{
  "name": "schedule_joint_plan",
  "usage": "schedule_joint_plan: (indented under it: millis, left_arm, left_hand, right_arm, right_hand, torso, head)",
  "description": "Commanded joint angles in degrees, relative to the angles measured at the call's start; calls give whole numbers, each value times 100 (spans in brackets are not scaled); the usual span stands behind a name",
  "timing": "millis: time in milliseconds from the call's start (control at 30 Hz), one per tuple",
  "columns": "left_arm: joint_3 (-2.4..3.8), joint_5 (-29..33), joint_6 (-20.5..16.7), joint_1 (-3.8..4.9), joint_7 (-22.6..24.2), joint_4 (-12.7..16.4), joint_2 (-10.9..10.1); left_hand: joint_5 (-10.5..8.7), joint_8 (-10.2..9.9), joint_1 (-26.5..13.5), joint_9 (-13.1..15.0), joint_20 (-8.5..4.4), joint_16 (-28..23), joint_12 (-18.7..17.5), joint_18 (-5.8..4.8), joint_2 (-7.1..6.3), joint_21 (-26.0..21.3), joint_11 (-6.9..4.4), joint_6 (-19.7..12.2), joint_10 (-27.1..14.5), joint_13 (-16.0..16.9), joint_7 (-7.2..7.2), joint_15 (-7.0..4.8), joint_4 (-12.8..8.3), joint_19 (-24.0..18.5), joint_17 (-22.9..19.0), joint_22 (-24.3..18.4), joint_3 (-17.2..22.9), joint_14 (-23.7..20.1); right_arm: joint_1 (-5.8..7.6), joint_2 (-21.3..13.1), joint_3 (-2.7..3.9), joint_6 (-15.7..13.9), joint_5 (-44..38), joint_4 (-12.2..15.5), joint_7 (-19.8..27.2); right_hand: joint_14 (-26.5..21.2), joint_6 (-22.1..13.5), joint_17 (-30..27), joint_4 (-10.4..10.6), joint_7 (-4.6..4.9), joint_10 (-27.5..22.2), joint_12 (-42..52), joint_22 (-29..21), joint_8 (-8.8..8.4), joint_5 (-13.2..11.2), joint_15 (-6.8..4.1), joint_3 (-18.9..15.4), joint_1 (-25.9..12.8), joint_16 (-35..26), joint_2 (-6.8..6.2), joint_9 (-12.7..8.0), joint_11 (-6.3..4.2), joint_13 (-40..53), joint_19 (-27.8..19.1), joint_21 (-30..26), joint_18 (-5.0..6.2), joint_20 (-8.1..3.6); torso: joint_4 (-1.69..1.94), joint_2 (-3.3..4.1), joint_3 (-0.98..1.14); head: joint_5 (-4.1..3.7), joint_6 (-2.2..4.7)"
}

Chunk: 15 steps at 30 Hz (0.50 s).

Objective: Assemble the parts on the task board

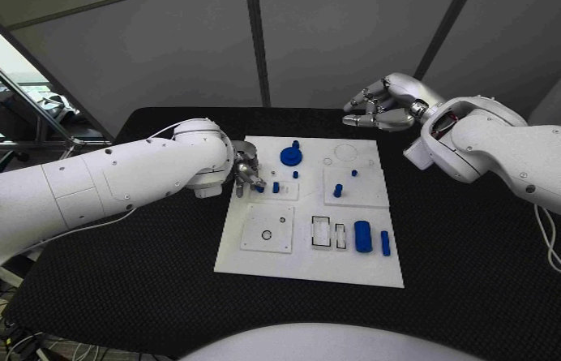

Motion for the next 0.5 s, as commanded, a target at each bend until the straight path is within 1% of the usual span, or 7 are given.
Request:
schedule_joint_plan:
  millis: [33, 267, 500]
  left_arm:
    - [-7, -32, 139, -5, -26, -2, 14]
    - [-7, -32, 151, -5, -15, -39, 43]
    - [-8, -32, 157, -5, -3, -108, 109]
  left_hand:
    - [26, 39, -4, 13, -13, -4, -13, -136, -56, -6, -11, 7, 14, -3, -38, -30, -572, 97, -10, 856, 608, 13]
    - [26, 46, -11, 18, -14, -4, -13, -137, -68, -3, -12, 7, 16, -3, -39, -30, -580, 100, -10, 860, 630, 13]
    - [26, 61, -50, 26, -14, -3, -7, -135, -71, -10, -10, 9, 24, 3, -37, -28, -569, 96, -11, 856, 671, 15]
  right_arm:
    - [11, 8, 3, 27, -11, 2, 56]
    - [10, 8, 3, 25, -11, 6, 57]
    - [10, 1, 3, 20, -11, 12, 55]
  right_hand:
    - [272, 33, 63, 11, -3, 27, -25, -15, 33, 12, -49, -15, -36, -36, 43, -7, -25, 1, -30, -32, 47, -31]
    - [272, 33, 63, 11, -3, 28, -24, -16, 33, 12, -49, -15, -37, -36, 43, -7, -25, 2, -30, -32, 47, -31]
    - [272, 33, 63, 11, -3, 28, -24, -16, 33, 12, -49, -15, -37, -36, 43, -7, -25, 2, -30, -32, 47, -31]
  torso:
    - [1, -4, 1]
    - [-10, 5, 2]
    - [-9, 5, 5]
  head:
    - [6, 4]
    - [9, 20]
    - [-4, 2]
